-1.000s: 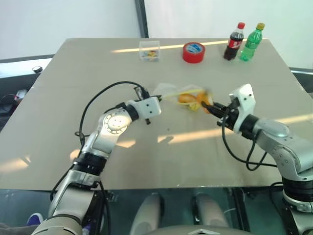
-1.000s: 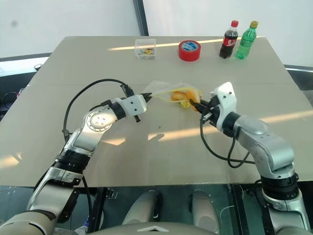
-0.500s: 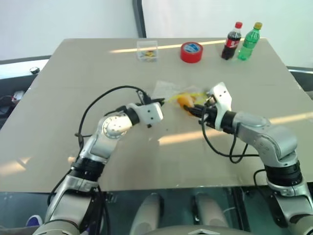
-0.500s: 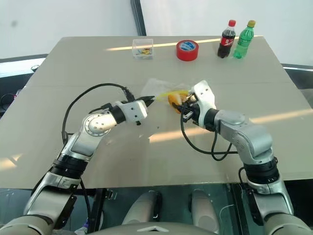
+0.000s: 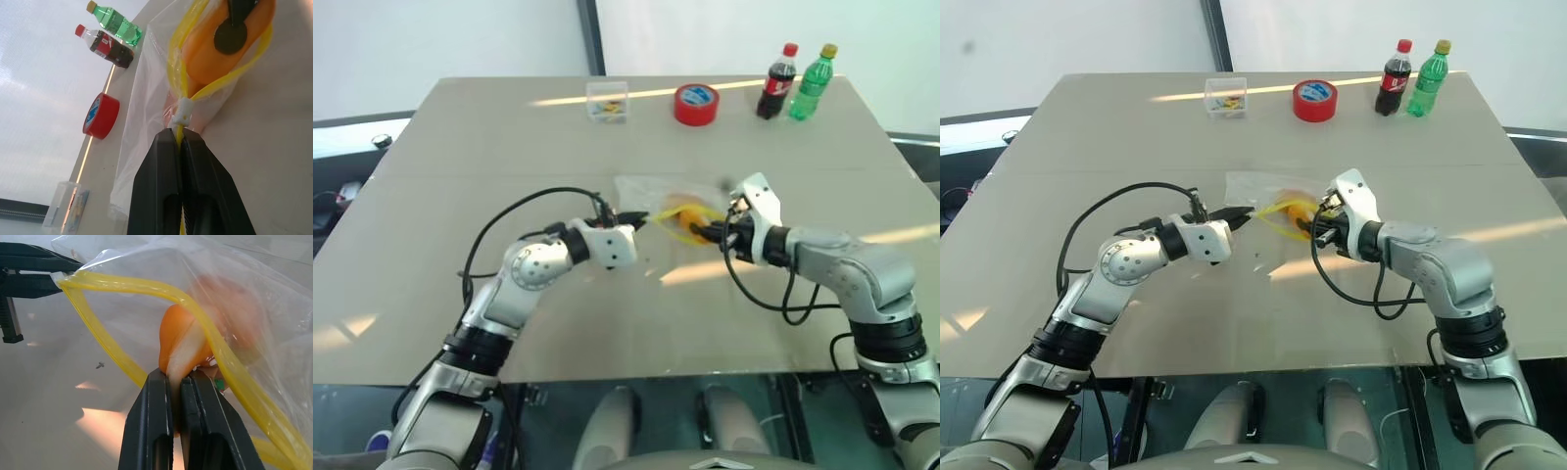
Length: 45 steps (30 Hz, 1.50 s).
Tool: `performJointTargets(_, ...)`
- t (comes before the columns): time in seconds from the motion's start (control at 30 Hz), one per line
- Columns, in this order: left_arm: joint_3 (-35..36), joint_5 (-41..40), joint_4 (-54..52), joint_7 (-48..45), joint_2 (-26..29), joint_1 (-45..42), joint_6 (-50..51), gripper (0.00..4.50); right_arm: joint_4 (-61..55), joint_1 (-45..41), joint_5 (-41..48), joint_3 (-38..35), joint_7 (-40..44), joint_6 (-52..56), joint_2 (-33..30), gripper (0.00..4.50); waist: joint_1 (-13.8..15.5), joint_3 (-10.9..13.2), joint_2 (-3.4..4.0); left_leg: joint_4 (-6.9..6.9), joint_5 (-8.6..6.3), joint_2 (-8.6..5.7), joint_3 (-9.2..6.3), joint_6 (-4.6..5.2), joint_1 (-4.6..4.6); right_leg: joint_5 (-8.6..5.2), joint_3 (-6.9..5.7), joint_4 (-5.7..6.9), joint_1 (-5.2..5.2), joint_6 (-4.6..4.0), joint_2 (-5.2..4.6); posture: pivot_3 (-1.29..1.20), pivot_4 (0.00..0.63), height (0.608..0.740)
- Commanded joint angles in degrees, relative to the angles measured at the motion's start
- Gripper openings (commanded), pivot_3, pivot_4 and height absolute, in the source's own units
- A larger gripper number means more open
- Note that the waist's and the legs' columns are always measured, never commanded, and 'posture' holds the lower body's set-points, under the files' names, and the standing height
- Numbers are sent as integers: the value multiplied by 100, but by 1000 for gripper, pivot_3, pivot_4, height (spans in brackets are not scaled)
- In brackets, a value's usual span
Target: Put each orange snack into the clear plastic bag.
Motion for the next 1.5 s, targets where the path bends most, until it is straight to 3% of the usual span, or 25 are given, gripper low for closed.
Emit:
performJointTargets(0.03, 52, -154, -275, -72, 34, 87, -133, 0, 528, -334, 281, -485, -210, -302, 771, 31, -10, 0, -1, 0, 0, 1, 0, 0, 1, 0, 0, -1, 1, 0, 0, 0, 150, 740)
performJointTargets(0.1, 62, -172, -294, -83, 17, 107, -137, 0, 918, -376, -112, -196, -67, -827, 925, 31, 0, 0, 0, 0, 0, 0, 6, 0, 3, 0, 5, 4, -2, 0, 1, 0, 150, 740)
performJointTargets(0.17, 70, -136, -296, -55, 5, 146, -142, 0, 1385, -377, -905, 378, 297, -2098, 840, 31, 31, 0, 0, 0, 0, -2, 2, 0, 2, 0, 1, 1, -2, 0, 0, 0, 150, 740)
performJointTargets(0.3, 195, -225, -373, 0, -60, 255, 172, 0, 1967, -503, -1730, 936, 758, -3345, 590, 31, 34, 1, 1, 0, 0, -11, 3, 0, -2, 0, 1, -5, -2, 0, -7, 0, 150, 740)
performJointTargets(0.33, 244, -274, -397, 0, -82, 279, 335, 0, 1959, -481, -1818, 983, 855, -3489, 526, 799, 29, 1, 1, 0, 0, -10, 1, 0, -2, 0, 0, -5, -3, 0, -7, 0, 150, 740)
performJointTargets(0.4, 325, -347, -424, -12, -111, 318, 598, 0, 1776, -384, -1909, 946, 931, -3641, 407, 1438, 15, 1, 1, 0, 0, -8, 0, 0, -2, 0, 0, -3, -5, 0, -4, 0, 150, 740)
performJointTargets(0.47, 419, -421, -427, -3, -148, 328, 868, 0, 1453, -231, -2127, 929, 928, -3786, 169, 2551, 13, 1, 1, 0, 0, -5, -1, -1, -1, 0, -1, -1, -5, 0, -1, 0, 150, 740)
performJointTargets(0.5, 456, -448, -436, 1, -168, 325, 1004, 0, 1207, -120, -2173, 872, 955, -3792, 17, 2758, 14, 1, 2, 0, 0, -5, -1, -1, -1, 0, -1, 0, -5, 0, -1, 0, 150, 740)
performJointTargets(0.7, 491, -394, -520, 56, -266, 187, 1433, 0, -311, 515, -2203, 619, 1226, -3551, -880, 2758, 47, 1, 1, 0, 0, -4, -9, 0, -10, 0, -7, -7, -4, 1, -7, 0, 150, 740)
performJointTargets(0.83, 438, -480, -513, -19, -392, -106, 1585, 0, -1082, 726, -2754, 1028, 1379, -3752, -1420, 2758, 31, 2, 1, 2, 0, -5, -4, 0, -3, 0, -5, -4, 0, 1, -3, 0, 150, 740)
performJointTargets(1.1, 241, -529, -609, -396, -455, -645, 1752, 0, -302, -442, -4251, 2110, 1115, -4594, -910, 2758, 10, 2, -1, 2, 1, -6, 1, -2, 0, 0, -1, -1, -2, 1, 0, 0, 150, 740)
performJointTargets(1.2, 176, -521, -662, -471, -465, -694, 1796, 0, 178, -798, -4591, 2231, 1069, -4975, -733, 1826, 39, 2, -1, 3, 1, -7, -3, -3, -1, 0, -3, -5, 0, 0, -2, 0, 150, 740)
performJointTargets(1.27, 155, -504, -708, -476, -458, -684, 1824, 0, 370, -938, -4765, 2262, 1049, -5174, -670, 928, 51, 2, -1, 3, 2, -7, -5, -4, -5, 0, -5, -9, 0, 0, -4, 0, 150, 740)
performJointTargets(1.5, 182, -458, -901, -440, -479, -624, 2063, 0, 715, -1080, -5139, 2295, 1154, -5591, -539, 928, 32, 2, -1, 2, 10, -8, -4, -18, -9, 0, -4, -8, -6, 0, -3, 0, 150, 740)
